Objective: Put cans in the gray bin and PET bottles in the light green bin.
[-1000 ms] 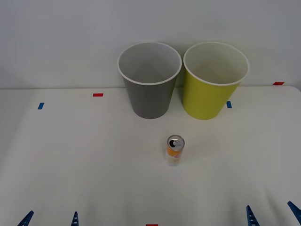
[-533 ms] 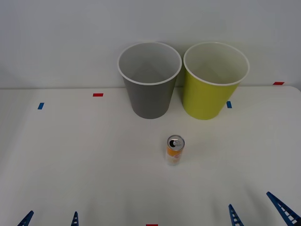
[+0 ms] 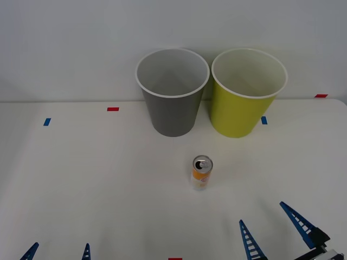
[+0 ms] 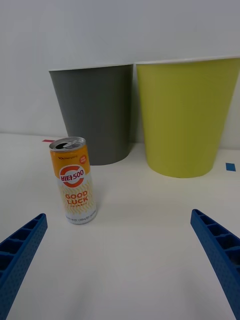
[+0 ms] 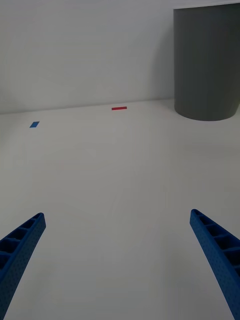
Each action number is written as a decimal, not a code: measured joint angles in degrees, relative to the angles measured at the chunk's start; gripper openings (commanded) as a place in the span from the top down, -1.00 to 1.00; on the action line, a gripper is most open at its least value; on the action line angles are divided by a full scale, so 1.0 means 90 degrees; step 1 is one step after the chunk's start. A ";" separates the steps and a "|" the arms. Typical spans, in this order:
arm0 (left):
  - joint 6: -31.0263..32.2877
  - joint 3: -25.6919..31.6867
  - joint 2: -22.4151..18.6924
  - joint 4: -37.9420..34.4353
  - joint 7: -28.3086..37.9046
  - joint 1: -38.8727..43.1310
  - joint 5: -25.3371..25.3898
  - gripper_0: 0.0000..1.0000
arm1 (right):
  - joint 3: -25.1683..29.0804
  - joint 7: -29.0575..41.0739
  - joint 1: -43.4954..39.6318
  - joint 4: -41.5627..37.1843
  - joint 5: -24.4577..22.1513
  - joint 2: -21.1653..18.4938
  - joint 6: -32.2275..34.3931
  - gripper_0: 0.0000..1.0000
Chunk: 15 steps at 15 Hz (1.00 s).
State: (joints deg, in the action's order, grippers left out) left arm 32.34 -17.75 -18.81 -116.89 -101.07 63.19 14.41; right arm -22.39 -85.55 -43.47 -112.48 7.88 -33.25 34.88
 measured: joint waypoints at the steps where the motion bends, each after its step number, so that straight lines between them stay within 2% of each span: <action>1: 0.0000 0.0000 0.0000 0.0000 0.0000 0.0000 0.0000 -1.00 | -0.0094 -0.0042 0.0197 -0.0002 0.0009 0.0008 -0.0130 -1.00; 4: 0.0000 0.0000 0.0000 0.0000 0.0000 0.0000 0.0000 -1.00 | -0.0256 -0.0144 0.0689 0.0043 0.0037 0.0130 -0.0573 -1.00; 12: 0.0000 0.0000 0.0000 0.0000 0.0000 0.0000 0.0000 -1.00 | -0.0558 -0.0373 0.1845 0.1138 0.0078 0.0938 -0.0528 -1.00; 15: 0.0000 0.0000 0.0000 0.0000 0.0000 0.0000 0.0000 -1.00 | -0.0657 -0.0448 0.2226 0.1251 0.0089 0.1107 -0.0918 -1.00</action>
State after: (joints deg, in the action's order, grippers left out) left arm 32.34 -17.75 -18.81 -116.89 -101.07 63.19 14.41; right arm -28.30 -89.59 -23.43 -101.23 8.68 -23.29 26.62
